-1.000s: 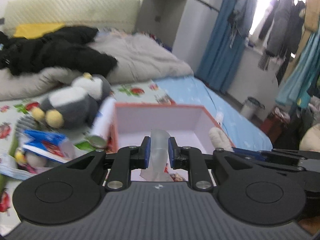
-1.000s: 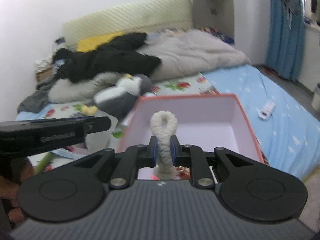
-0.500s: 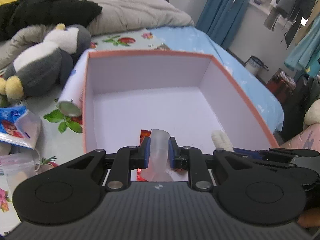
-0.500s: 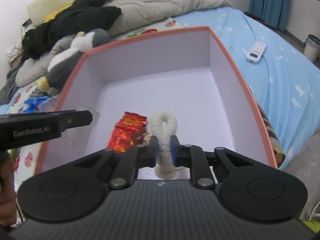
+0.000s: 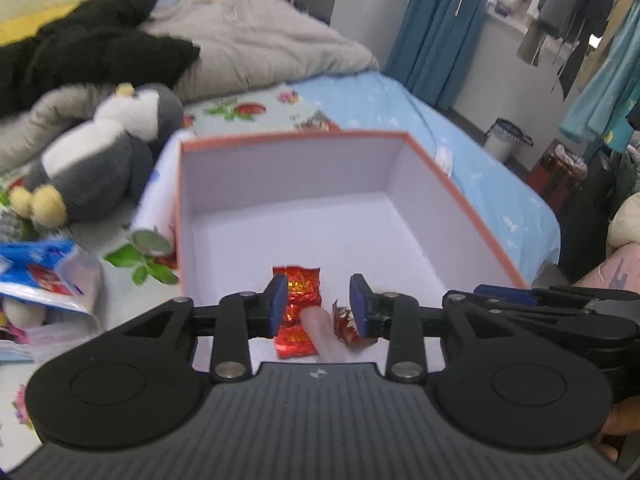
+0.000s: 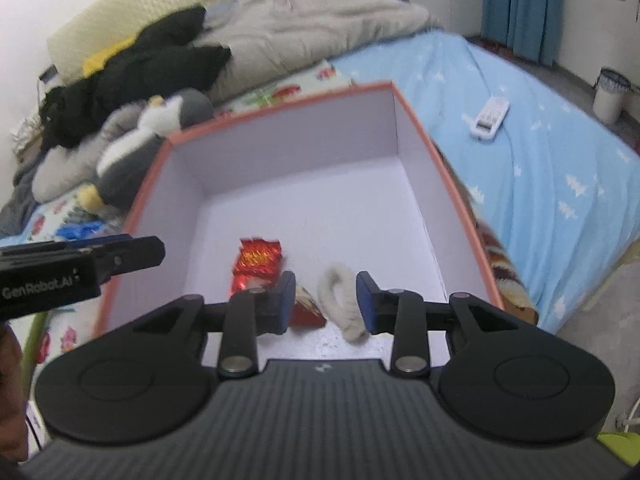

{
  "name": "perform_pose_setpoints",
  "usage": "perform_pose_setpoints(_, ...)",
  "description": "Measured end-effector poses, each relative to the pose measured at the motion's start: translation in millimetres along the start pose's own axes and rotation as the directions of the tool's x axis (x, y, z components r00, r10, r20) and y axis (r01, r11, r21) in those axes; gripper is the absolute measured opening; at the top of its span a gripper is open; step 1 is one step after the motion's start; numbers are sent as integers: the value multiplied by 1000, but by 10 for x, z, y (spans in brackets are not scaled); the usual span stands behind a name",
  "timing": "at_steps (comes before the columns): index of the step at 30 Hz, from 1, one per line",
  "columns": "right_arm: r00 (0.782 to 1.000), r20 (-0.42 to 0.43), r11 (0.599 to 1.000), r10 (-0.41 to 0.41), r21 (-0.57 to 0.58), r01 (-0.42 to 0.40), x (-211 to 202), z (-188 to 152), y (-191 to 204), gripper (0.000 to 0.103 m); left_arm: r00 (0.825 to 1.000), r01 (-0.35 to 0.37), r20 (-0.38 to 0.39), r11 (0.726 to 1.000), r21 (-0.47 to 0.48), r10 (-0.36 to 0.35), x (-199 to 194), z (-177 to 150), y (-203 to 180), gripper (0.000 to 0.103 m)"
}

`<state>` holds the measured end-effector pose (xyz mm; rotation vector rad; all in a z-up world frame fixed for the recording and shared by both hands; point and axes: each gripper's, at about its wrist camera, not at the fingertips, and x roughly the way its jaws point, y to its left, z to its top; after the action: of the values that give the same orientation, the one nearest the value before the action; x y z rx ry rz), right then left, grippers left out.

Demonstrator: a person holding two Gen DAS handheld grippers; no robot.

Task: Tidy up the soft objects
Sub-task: 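Open both tools to drop the hair tie and plastic piece into the box, then move both tools back over the white towel and bagged item on the bed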

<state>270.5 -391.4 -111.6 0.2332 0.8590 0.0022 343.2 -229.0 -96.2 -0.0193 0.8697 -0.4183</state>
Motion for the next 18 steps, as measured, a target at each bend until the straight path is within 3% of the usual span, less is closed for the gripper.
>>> perform_pose_setpoints(8, 987, 144, 997, 69, -46, -63, -691, 14, 290, 37, 989, -22, 144, 1000, -11, 24, -884, -3, 0, 39)
perform_pose_setpoints(18, 945, 284, 982, 160, -147, -122, -1464, -148, 785, 37, 953, -69, 294, 997, -40, 77, -2014, -353, 120, 44)
